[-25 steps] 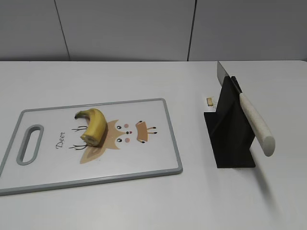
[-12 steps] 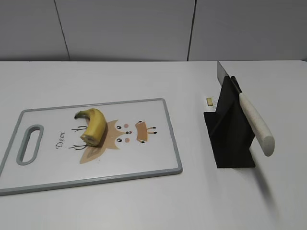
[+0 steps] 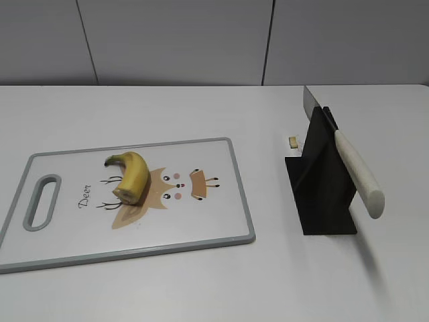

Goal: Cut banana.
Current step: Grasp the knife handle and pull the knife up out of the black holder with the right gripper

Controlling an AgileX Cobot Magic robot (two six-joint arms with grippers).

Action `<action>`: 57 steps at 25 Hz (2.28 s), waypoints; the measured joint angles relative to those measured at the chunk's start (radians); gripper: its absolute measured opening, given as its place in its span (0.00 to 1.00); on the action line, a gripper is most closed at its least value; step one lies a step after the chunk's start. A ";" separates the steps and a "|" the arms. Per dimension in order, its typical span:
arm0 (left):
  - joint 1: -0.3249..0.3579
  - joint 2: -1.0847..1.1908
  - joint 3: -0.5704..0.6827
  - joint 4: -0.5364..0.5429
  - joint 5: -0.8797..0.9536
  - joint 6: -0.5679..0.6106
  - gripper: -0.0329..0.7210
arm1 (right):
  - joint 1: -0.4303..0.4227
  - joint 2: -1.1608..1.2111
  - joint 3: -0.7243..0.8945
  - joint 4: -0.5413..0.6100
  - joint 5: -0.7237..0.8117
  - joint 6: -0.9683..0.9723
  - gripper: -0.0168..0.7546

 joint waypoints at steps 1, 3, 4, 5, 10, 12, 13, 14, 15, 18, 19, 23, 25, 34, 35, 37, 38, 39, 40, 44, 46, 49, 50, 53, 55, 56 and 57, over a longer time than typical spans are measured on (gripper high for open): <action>0.000 0.000 0.000 0.000 0.000 0.000 0.78 | 0.000 0.000 0.000 0.000 0.000 0.000 0.73; 0.000 0.000 0.000 -0.001 0.000 0.000 0.78 | 0.000 0.000 0.000 0.004 0.000 0.000 0.73; 0.000 0.000 0.000 -0.001 0.000 0.000 0.78 | 0.000 0.000 0.000 0.007 0.000 0.000 0.73; 0.000 0.000 0.000 -0.002 0.000 0.000 0.78 | 0.000 0.000 0.000 0.009 0.000 0.000 0.73; 0.000 0.000 0.000 -0.009 0.000 0.000 0.78 | 0.000 0.000 0.000 0.012 0.000 0.000 0.73; 0.000 0.000 0.000 -0.014 0.000 0.000 0.78 | 0.000 0.000 0.000 0.011 0.000 0.000 0.73; 0.000 0.000 0.000 -0.015 0.000 0.000 0.78 | 0.000 0.000 0.000 0.011 0.000 0.000 0.73; 0.000 0.000 0.000 -0.015 0.000 0.000 0.78 | 0.000 0.000 0.000 0.011 0.000 0.000 0.73; 0.000 0.000 0.000 -0.016 0.000 0.000 0.78 | 0.000 0.000 0.000 0.009 0.000 0.000 0.73; 0.000 0.000 0.000 -0.017 0.000 0.000 0.78 | 0.000 0.000 0.000 -0.002 0.000 0.000 0.73; 0.000 0.000 0.000 -0.017 0.000 0.000 0.78 | 0.000 0.000 0.000 -0.004 0.000 0.000 0.72; 0.000 0.000 0.000 -0.016 0.000 0.000 0.78 | 0.000 0.002 0.000 -0.006 -0.002 0.000 0.71; 0.000 0.000 0.000 -0.016 0.000 0.000 0.78 | 0.000 0.029 0.000 -0.006 -0.006 0.000 0.70; 0.000 0.000 0.000 -0.016 0.000 0.000 0.78 | 0.000 0.286 -0.116 -0.006 -0.071 0.000 0.70; 0.000 0.000 0.000 -0.016 0.000 0.000 0.78 | 0.000 0.321 -0.134 -0.006 -0.073 0.000 0.70; -0.002 0.000 0.000 -0.016 0.000 0.000 0.78 | 0.000 0.383 -0.167 -0.006 -0.075 0.000 0.70; -0.003 0.001 0.000 -0.016 0.000 0.000 0.78 | 0.000 0.415 -0.181 -0.006 -0.073 0.000 0.70; -0.003 0.002 0.000 -0.016 0.000 0.000 0.78 | 0.000 0.443 -0.199 -0.007 -0.068 -0.001 0.70; -0.003 0.005 0.000 -0.016 0.000 0.000 0.78 | 0.000 0.475 -0.220 -0.007 -0.061 -0.007 0.70; -0.003 0.007 0.000 -0.016 0.000 0.000 0.78 | 0.000 0.590 -0.305 -0.008 -0.012 -0.033 0.70; -0.003 0.007 0.000 -0.016 0.000 0.000 0.78 | 0.000 0.637 -0.347 -0.008 0.014 -0.036 0.70; -0.003 0.007 0.000 -0.016 0.000 0.000 0.78 | 0.000 0.699 -0.405 -0.009 0.031 -0.039 0.70; -0.003 0.007 0.000 -0.016 0.000 0.000 0.78 | 0.000 0.713 -0.422 -0.009 0.038 -0.040 0.70; -0.003 0.007 0.000 -0.016 0.000 0.000 0.78 | 0.000 0.757 -0.461 -0.009 0.067 -0.040 0.70; -0.003 0.007 0.000 -0.016 0.000 0.000 0.78 | 0.000 0.785 -0.479 -0.009 0.077 -0.040 0.70; -0.003 0.007 0.000 -0.016 0.000 0.000 0.78 | 0.000 0.798 -0.486 -0.009 0.080 -0.040 0.70; -0.003 0.007 0.000 -0.016 0.000 0.000 0.78 | 0.000 0.808 -0.493 -0.009 0.080 -0.040 0.70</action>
